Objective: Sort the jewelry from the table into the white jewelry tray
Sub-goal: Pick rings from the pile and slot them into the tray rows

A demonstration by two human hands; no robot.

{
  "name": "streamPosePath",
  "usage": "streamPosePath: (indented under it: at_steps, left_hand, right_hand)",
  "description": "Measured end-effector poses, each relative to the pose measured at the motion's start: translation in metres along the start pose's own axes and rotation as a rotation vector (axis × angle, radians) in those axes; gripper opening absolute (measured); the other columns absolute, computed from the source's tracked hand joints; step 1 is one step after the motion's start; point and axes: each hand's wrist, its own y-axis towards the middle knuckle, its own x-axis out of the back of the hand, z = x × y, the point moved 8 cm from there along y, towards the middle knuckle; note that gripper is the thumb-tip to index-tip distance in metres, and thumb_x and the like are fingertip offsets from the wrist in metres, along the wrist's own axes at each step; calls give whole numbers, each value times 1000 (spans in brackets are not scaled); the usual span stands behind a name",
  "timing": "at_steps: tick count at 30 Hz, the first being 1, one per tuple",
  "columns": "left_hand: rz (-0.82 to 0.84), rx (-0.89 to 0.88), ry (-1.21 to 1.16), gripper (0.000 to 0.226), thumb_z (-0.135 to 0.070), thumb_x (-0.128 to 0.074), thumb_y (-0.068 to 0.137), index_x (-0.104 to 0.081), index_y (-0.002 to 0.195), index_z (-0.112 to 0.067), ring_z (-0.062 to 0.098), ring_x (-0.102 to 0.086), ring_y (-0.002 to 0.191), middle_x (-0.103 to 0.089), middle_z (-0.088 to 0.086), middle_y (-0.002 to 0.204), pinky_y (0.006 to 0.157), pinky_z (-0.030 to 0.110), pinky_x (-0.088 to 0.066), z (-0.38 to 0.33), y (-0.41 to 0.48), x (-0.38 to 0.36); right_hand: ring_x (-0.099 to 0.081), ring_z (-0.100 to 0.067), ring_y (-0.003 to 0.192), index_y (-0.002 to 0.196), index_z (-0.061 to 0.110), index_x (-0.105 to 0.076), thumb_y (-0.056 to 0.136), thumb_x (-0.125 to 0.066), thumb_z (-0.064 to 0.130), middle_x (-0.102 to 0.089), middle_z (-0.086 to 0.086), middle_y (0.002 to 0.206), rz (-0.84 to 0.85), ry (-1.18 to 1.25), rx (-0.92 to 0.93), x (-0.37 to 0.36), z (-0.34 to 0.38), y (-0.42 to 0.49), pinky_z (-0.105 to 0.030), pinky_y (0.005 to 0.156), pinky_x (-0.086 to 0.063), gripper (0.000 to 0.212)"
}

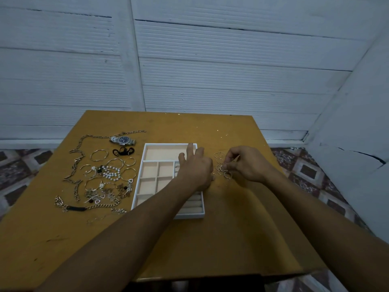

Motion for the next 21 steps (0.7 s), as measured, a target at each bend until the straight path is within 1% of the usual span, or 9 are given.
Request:
streamPosePath:
  at_steps: [4,7,10,12,14,15,17,19,21]
  left_hand:
    - [4,-3,-18,23,-33,-61,91,-65,110,-21,37,6,146,-22,8,155,113,55,-9,-5,1,-2]
    - [25,5,14,25,-33,-59,91,-63,112,-20,37,7,146,-20,9,156,113,56,-9,-6,3,-3]
    - [24,-6,30,26,-32,-60,91,-62,113,-19,36,6,146,-20,8,156,112,56,-9,-9,3,0]
    - [17,-36,11,22,-31,-61,89,-64,109,-20,33,5,146,-23,5,155,112,55,-11,-12,2,3]
    - [-1,-71,-32,14,-30,-63,87,-64,100,-23,29,0,147,-30,0,152,112,52,-13,-15,1,11]
    - [-12,-86,-58,9,-30,-64,86,-64,94,-25,27,-6,146,-36,-2,148,111,50,-16,-15,0,16]
    - [-51,-103,-105,5,-31,-66,85,-63,86,-27,23,-27,136,-53,-3,129,102,42,-27,-8,-3,30]
    - [-84,-103,-175,7,-30,-67,86,-62,83,-27,19,-47,117,-63,-6,106,93,36,-34,8,-10,44]
    - [-88,-99,-252,11,-27,-69,85,-59,80,-27,18,-58,99,-65,-8,90,91,36,-44,29,-19,54]
  right_hand:
    - [-59,-7,71,77,19,-67,83,-74,21,-68,1,80,-19,28,-8,6,-4,-4,-17,59,-42,10]
    - [-58,-6,69,75,20,-66,84,-73,20,-66,4,76,-18,34,1,7,-3,-7,-18,60,-43,11]
    - [-58,-8,68,76,21,-68,83,-74,21,-65,6,70,-17,39,11,11,-5,-9,-25,66,-48,9]
    - [-60,-8,66,75,23,-69,83,-74,21,-66,7,68,-26,45,7,14,-7,-10,-28,67,-50,10]
    - [-62,-10,65,75,22,-70,83,-74,21,-67,6,68,-44,59,-5,16,-9,-13,-27,65,-51,9]
    - [-62,-10,65,76,21,-71,83,-74,21,-67,5,68,-54,70,-13,16,-10,-15,-24,63,-51,7]
    - [-62,-8,64,79,20,-72,84,-73,20,-68,6,69,-68,84,-27,15,-10,-21,-18,59,-47,5]
    - [-62,-6,63,82,18,-73,84,-72,19,-69,5,72,-69,102,-30,13,-6,-27,-14,56,-45,3]
    - [-61,-3,61,83,16,-73,85,-72,16,-69,5,72,-80,125,-28,9,1,-32,-12,55,-44,3]
